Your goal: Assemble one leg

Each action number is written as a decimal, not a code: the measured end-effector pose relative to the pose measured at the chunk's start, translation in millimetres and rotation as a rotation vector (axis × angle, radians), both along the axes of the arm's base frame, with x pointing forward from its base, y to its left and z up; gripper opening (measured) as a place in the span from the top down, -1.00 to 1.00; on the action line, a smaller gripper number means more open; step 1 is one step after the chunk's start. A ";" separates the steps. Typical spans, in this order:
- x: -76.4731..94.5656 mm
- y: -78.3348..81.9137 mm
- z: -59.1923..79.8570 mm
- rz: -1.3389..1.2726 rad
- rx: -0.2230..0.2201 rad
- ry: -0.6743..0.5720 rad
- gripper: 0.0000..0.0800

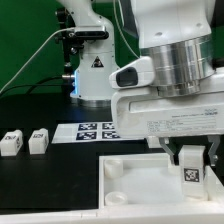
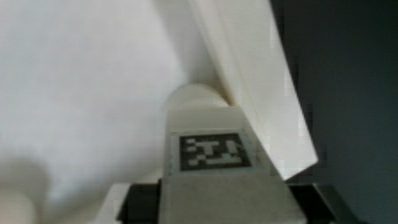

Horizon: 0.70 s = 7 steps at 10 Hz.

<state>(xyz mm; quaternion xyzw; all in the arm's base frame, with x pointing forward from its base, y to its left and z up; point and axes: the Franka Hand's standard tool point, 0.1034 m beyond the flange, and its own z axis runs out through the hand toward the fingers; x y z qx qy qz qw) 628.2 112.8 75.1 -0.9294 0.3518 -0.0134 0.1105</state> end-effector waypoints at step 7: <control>-0.7 6.5 -3.2 -0.800 0.154 0.111 0.25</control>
Offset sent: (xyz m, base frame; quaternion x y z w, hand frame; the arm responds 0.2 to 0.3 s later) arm 0.0000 0.0000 0.0000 0.0000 0.0000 0.2667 0.9638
